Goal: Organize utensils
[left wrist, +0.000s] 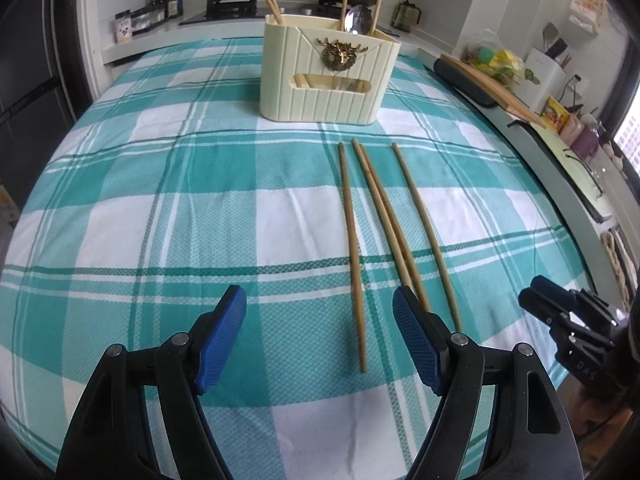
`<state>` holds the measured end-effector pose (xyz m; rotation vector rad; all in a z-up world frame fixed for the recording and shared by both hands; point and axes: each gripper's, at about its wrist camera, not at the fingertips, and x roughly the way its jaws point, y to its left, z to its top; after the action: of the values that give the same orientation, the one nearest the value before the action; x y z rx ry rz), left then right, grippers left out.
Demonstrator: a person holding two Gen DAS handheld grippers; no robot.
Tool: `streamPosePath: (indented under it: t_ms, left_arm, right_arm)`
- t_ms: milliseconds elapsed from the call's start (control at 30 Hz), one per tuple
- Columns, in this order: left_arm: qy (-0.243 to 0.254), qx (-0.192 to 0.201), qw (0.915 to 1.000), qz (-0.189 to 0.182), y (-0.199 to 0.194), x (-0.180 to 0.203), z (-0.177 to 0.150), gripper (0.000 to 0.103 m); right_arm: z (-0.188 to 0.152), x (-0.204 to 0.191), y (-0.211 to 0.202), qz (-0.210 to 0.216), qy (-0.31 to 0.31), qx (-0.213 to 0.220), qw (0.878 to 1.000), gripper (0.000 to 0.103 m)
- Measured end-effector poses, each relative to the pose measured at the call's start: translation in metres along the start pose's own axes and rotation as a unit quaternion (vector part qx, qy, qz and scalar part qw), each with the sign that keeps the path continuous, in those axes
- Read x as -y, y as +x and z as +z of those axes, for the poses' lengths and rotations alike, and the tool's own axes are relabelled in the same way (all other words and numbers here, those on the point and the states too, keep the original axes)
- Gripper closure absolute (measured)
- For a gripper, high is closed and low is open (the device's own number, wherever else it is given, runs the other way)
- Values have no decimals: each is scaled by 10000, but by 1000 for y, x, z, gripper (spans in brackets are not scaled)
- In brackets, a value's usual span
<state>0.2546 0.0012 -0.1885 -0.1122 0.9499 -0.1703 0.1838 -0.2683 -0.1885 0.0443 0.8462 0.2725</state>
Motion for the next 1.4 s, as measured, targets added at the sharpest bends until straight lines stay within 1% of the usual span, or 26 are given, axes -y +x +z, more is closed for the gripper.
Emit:
streamPosePath:
  t_ms: [100, 167, 200, 333, 467, 667, 700, 733, 767, 800, 833, 867, 900, 1000, 1100, 1200, 1267, 1400]
  left_arm:
    - [18, -29, 10000, -31, 17, 6, 10, 26]
    - [79, -55, 9999, 28, 28, 10, 15, 28]
    - [112, -60, 9999, 83, 33, 12, 17, 28]
    - [184, -86, 9990, 396, 51, 14, 20, 29]
    - [228, -143, 9977, 617, 61, 14, 16, 29]
    - [295, -84, 9968, 741, 64, 17, 12, 29]
    - [277, -71, 9968, 748, 64, 17, 12, 31]
    - [279, -48, 9967, 755, 63, 17, 12, 39]
    - [306, -24, 9968, 734, 63, 18, 12, 50]
    - [346, -12, 9969, 712, 62, 19, 12, 56]
    - [402, 1, 9967, 708, 61, 21, 11, 71]
    - [458, 9, 9963, 731, 60, 24, 11, 79]
    - [497, 1, 9959, 760, 60, 25, 11, 96]
    - [451, 31, 9956, 819, 59, 24, 9, 97]
    - [226, 25, 9952, 955, 55, 14, 6, 99]
    - [-62, -4, 9939, 1101, 48, -2, 2, 98]
    - [-218, 8, 9934, 1129, 42, -15, -3, 98]
    - [-324, 29, 9929, 1148, 27, -35, -18, 97]
  right_arm:
    - [11, -3, 5, 22, -63, 18, 10000, 70]
    - [19, -7, 11, 93, -89, 14, 9999, 70]
    - [22, -10, 14, 141, -103, 14, 9998, 71]
    - [34, -24, 32, 342, -178, -98, 9992, 78]
    - [42, -30, 54, 438, -81, -273, 9986, 82]
    - [46, -43, 80, 478, -199, -502, 9974, 82]
    - [46, -44, 84, 472, -206, -549, 9972, 82]
    - [45, -44, 87, 457, -207, -566, 9971, 82]
    - [45, -46, 86, 424, -252, -500, 9975, 82]
    - [45, -48, 87, 364, -329, -508, 9975, 86]
    - [44, -49, 87, 270, -396, -495, 9976, 93]
    - [44, -49, 87, 221, -419, -498, 9976, 94]
    - [44, -48, 86, 226, -393, -494, 9977, 94]
    - [43, -42, 83, 60, -308, -458, 9985, 96]
    - [41, -31, 80, -118, -154, -399, 9990, 97]
    - [37, -15, 73, -332, 44, -334, 9989, 97]
    - [33, -2, 67, -492, 200, -293, 9982, 97]
    - [20, 19, 51, -771, 380, -257, 9960, 97]
